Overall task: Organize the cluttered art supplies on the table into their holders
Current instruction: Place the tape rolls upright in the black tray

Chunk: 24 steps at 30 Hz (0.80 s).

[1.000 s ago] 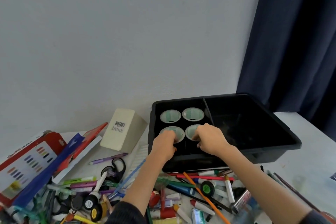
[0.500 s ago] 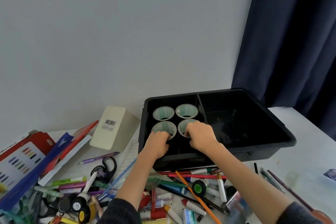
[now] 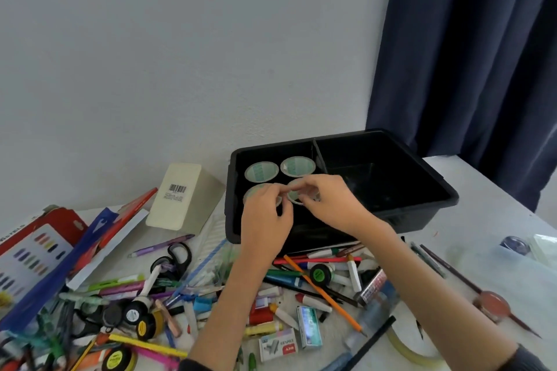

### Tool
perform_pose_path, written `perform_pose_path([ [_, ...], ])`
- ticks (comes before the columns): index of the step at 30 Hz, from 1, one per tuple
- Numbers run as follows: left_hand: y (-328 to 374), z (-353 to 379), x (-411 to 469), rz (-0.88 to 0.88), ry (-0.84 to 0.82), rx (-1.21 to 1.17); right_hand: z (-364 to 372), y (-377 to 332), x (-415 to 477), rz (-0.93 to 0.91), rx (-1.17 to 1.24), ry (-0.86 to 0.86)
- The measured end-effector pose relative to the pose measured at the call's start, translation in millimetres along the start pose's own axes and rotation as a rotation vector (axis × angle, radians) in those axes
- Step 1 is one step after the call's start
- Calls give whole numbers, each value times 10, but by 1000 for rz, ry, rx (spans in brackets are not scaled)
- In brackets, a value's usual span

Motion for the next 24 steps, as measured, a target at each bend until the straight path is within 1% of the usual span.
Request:
perform_pose_path([
  [3, 203, -50, -186, -6, -20, -153, -276, -71, -355, 30, 65, 118],
  [5, 321, 0, -339, -13, -85, -244, -401, 7, -633, 98, 66, 180],
  [8, 443, 119, -580, -18, -179, -322, -482, 170, -1037, 212, 7, 210],
  [11, 526, 259, -815, -20, -266, -363, -427, 421, -1503, 393, -99, 144],
  [12, 552, 299, -888, -20, -290, -379, -398, 500, -1667, 455, -174, 106],
  [14, 602, 358, -1008, -16, -328, -401, -333, 611, -1936, 524, -406, 15],
  [16, 633, 393, -1102, -12, -354, -394, -232, 638, -2109, 528, -599, -64],
  [17, 640, 412, -1138, -11, -367, -390, -184, 646, -2169, 533, -641, -83],
  [19, 651, 450, -1202, -8, -393, -382, -128, 672, -2257, 556, -659, -81],
  [22, 642, 493, -1264, -12, -425, -387, -119, 634, -2283, 514, -694, -32],
  [24, 639, 490, -1283, -14, -433, -395, -142, 605, -2299, 501, -666, 1],
])
Point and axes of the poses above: each hand's wrist, its own x-axis towards the middle knuckle, its own z-axis out of the palm, y = z × x, the point moved 10 cm from there along x, towards the middle knuckle, and after that the axes turned 10 degrees about x, right-handed, at the moved point
